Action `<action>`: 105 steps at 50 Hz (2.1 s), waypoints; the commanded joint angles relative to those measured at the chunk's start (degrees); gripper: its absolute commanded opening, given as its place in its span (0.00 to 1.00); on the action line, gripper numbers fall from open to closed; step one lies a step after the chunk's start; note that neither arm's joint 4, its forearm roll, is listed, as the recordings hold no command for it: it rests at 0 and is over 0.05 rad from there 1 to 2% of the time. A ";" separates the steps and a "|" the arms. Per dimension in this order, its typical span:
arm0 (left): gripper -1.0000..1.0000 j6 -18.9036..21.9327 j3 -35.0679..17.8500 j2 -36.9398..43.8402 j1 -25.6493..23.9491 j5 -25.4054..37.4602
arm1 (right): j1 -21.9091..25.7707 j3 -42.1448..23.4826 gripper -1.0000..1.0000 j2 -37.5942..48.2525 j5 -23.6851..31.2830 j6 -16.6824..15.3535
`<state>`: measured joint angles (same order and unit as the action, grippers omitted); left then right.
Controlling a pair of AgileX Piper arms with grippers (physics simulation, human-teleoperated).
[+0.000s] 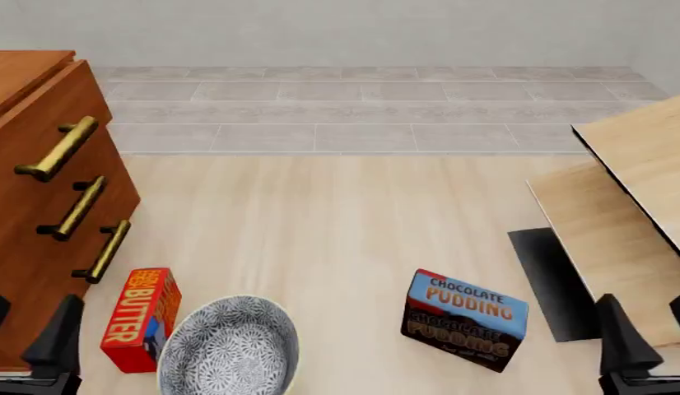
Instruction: Close the top drawer of the cabinet and put the bowl on top of it.
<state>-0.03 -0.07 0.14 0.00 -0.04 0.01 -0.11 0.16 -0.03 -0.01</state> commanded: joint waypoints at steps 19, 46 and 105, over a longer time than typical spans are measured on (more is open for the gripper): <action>1.00 -0.06 0.00 0.77 -0.26 -0.65 | 0.01 0.04 1.00 1.37 -1.34 0.02; 1.00 -0.17 -13.89 16.67 -0.92 -1.13 | 0.00 0.04 1.00 1.37 -1.34 0.01; 1.00 -3.21 -17.20 34.44 7.31 -13.61 | -0.01 0.04 1.00 1.38 -1.34 0.00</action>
<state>-1.71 -17.73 33.68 5.75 -12.69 0.00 -0.03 2.26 -2.08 0.01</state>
